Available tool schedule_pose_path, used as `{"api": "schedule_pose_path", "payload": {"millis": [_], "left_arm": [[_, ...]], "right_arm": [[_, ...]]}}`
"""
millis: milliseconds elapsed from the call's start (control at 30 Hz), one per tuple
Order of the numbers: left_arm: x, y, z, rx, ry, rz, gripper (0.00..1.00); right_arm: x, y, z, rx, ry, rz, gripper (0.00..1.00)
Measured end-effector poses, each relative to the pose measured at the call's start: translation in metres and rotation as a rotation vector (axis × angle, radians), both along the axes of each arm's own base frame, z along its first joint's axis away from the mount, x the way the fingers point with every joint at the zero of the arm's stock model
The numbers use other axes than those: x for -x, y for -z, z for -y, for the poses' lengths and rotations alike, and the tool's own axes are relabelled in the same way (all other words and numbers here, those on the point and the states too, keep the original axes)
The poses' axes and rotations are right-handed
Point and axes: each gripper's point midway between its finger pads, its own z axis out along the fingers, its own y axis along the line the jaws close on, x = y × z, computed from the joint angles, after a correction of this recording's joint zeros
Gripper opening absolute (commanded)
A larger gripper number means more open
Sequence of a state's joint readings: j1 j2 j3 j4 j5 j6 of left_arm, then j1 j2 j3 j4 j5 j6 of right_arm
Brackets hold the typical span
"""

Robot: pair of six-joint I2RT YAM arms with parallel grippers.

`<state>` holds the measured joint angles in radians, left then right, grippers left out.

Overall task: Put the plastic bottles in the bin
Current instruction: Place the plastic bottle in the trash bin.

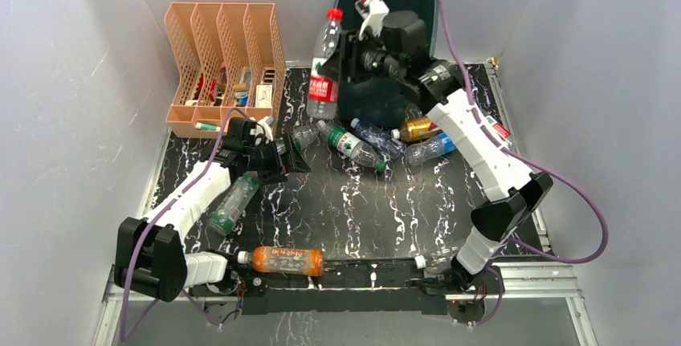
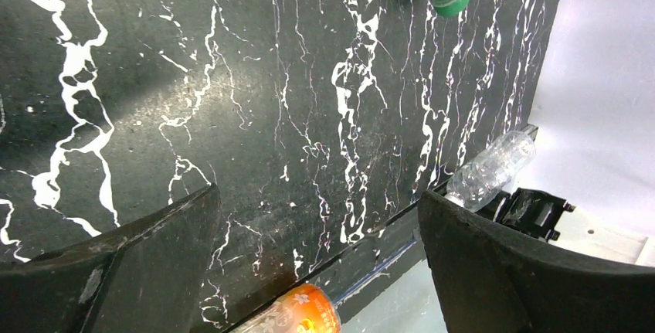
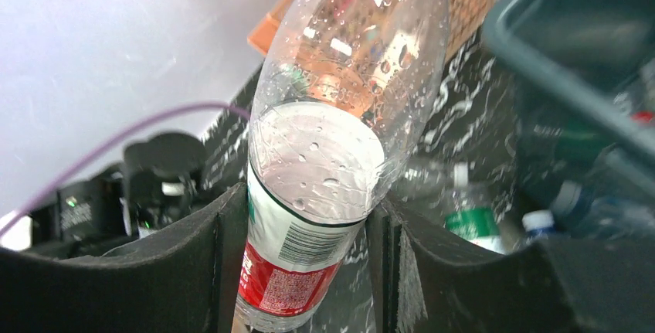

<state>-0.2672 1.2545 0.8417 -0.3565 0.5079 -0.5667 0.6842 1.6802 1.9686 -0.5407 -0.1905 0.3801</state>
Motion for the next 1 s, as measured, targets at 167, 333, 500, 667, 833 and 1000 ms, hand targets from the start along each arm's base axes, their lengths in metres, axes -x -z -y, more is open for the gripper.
{"api": "schedule_pose_path", "payload": {"millis": [167, 333, 500, 667, 833, 1000], "left_arm": [[0.002, 0.0, 0.006, 0.003, 0.014, 0.0, 0.98], [0.003, 0.0, 0.009, 0.0, 0.015, -0.001, 0.98], [0.003, 0.005, 0.009, -0.01, 0.014, -0.014, 0.98], [0.003, 0.006, 0.01, -0.013, 0.016, -0.015, 0.98], [0.003, 0.008, 0.009, -0.017, 0.014, -0.021, 0.98], [0.003, 0.01, 0.009, -0.022, 0.015, -0.027, 0.98]], "right_arm": [[-0.026, -0.052, 0.025, -0.102, 0.055, 0.109, 0.53], [-0.068, -0.076, 0.068, -0.158, 0.167, 0.181, 0.54], [-0.13, -0.092, 0.13, -0.232, 0.321, 0.235, 0.55], [-0.19, -0.089, 0.186, -0.275, 0.452, 0.265, 0.68], [-0.238, -0.074, 0.193, -0.272, 0.456, 0.261, 0.98], [-0.247, -0.011, 0.185, -0.212, 0.427, 0.114, 0.98]]}}
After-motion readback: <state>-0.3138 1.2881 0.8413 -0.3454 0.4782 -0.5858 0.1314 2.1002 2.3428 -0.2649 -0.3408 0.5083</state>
